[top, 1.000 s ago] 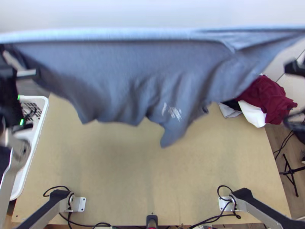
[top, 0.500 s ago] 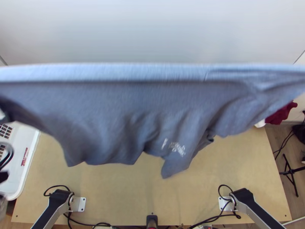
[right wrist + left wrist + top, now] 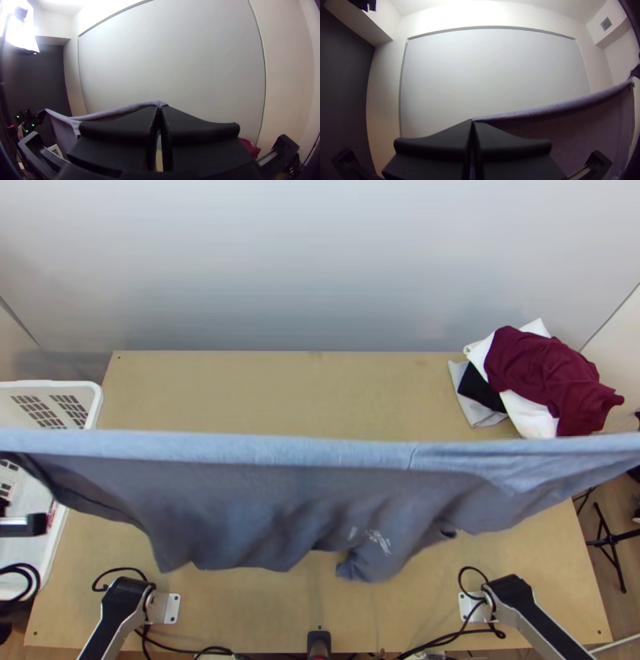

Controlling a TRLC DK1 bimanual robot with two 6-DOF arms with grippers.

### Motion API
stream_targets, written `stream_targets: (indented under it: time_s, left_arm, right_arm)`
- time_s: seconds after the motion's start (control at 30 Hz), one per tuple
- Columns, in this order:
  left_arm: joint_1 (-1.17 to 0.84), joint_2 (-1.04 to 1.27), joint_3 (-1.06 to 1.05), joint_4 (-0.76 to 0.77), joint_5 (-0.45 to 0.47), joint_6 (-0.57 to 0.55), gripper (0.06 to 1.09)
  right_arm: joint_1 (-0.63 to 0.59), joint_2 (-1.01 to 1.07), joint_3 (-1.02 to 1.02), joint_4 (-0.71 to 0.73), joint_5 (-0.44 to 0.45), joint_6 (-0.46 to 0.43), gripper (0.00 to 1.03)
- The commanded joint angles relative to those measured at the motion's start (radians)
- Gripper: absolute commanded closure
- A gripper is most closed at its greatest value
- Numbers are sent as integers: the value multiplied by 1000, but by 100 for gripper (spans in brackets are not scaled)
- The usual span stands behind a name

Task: Fold the t-shirt

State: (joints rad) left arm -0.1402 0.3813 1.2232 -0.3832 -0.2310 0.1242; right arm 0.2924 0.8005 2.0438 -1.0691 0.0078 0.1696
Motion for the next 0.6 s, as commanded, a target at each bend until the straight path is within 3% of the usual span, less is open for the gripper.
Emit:
stream_targets:
  time_s: [0.0,0.3,0.57]
  left_arm:
    - [1,-24,-25,-75,91,-75,105]
    - [1,82,48,37,101,-87,105]
    - [1,42,58,-66,200,-158,105]
  right_arm:
    - [4,163,274,-230,-109,61,100]
    - [59,183,269,-160,-117,84,100]
    - [57,143,269,-212,-183,88,100]
